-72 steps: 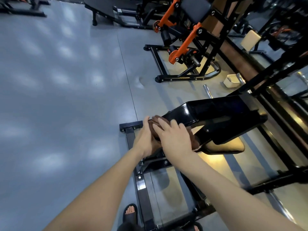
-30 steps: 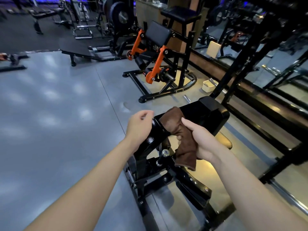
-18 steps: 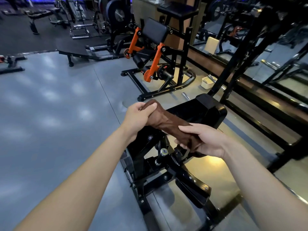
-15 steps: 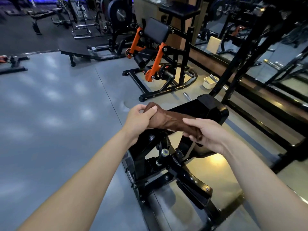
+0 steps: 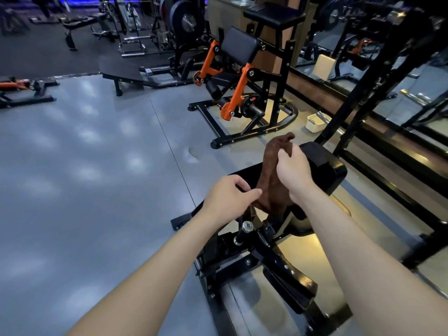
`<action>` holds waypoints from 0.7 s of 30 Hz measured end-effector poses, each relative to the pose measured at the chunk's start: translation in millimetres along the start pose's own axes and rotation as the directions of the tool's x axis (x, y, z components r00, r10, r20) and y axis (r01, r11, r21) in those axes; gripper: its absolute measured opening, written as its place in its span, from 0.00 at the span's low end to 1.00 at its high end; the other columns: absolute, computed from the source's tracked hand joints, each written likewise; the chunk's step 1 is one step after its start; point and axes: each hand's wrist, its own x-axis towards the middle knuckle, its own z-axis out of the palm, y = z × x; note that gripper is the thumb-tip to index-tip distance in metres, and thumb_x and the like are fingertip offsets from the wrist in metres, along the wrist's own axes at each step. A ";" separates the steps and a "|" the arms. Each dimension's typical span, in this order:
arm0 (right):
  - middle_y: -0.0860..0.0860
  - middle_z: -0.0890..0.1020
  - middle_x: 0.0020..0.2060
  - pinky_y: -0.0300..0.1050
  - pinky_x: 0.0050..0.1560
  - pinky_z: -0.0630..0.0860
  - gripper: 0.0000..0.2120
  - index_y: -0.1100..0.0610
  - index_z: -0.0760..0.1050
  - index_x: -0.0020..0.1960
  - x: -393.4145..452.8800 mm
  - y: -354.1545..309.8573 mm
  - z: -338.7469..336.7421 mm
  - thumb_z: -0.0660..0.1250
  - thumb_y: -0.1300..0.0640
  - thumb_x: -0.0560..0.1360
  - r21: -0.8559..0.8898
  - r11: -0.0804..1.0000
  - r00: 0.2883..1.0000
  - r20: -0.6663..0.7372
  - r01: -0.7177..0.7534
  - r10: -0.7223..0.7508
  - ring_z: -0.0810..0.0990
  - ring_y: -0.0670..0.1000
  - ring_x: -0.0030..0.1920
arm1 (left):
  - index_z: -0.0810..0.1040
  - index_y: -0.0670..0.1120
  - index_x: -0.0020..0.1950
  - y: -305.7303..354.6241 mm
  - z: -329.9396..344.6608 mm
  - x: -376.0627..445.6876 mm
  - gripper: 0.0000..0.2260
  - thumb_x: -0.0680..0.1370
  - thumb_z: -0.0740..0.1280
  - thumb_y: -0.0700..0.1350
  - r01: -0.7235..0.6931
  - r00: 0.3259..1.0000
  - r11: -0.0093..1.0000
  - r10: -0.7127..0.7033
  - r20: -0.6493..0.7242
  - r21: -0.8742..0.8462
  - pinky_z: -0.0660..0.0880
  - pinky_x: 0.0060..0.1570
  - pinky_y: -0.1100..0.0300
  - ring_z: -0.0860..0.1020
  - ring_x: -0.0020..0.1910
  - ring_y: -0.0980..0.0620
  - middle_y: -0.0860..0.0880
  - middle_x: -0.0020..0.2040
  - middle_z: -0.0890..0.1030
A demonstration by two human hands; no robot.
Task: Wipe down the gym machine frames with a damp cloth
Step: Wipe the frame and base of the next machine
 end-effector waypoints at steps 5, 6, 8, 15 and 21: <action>0.53 0.65 0.71 0.54 0.68 0.72 0.26 0.51 0.62 0.80 25.6 19.0 -1.5 0.65 0.52 0.84 -0.557 0.785 0.952 0.034 0.271 -0.304 0.72 0.55 0.65 | 0.63 0.51 0.77 -35.5 -6.3 6.5 0.44 0.70 0.70 0.73 -0.068 0.969 0.884 0.169 -0.181 0.462 0.65 0.70 0.51 0.66 0.71 0.50 0.52 0.70 0.70; 0.53 0.66 0.73 0.56 0.71 0.70 0.25 0.51 0.64 0.79 22.7 26.6 1.1 0.65 0.52 0.83 -0.599 0.739 0.925 0.006 0.308 -0.381 0.70 0.55 0.70 | 0.58 0.49 0.80 -44.3 -4.1 10.4 0.49 0.69 0.70 0.74 -0.053 0.983 0.883 0.129 -0.133 0.466 0.62 0.74 0.49 0.65 0.74 0.47 0.50 0.74 0.68; 0.49 0.69 0.76 0.56 0.77 0.63 0.20 0.50 0.71 0.76 16.2 40.9 8.8 0.59 0.51 0.85 -0.622 0.681 0.884 0.038 0.385 -0.466 0.65 0.53 0.77 | 0.62 0.49 0.78 -60.1 1.4 18.2 0.47 0.68 0.72 0.73 -0.035 0.994 0.906 0.075 -0.079 0.423 0.68 0.72 0.47 0.69 0.72 0.45 0.48 0.73 0.71; 0.49 0.68 0.79 0.46 0.82 0.46 0.25 0.55 0.68 0.79 -27.8 60.2 29.3 0.54 0.46 0.86 -0.570 0.379 0.667 0.467 0.729 -0.580 0.60 0.50 0.81 | 0.68 0.53 0.56 -83.8 7.9 31.1 0.32 0.64 0.71 0.72 -0.099 0.969 0.880 0.192 -0.156 0.464 0.78 0.47 0.48 0.76 0.48 0.50 0.55 0.50 0.73; 0.51 0.66 0.76 0.57 0.81 0.58 0.22 0.52 0.71 0.77 41.1 69.2 -40.8 0.53 0.47 0.87 -0.713 0.584 0.895 0.138 0.387 -0.425 0.63 0.54 0.78 | 0.66 0.49 0.60 -79.7 -1.0 40.7 0.36 0.68 0.63 0.78 -0.132 0.985 0.773 0.175 -0.009 0.620 0.76 0.50 0.49 0.74 0.52 0.48 0.52 0.54 0.70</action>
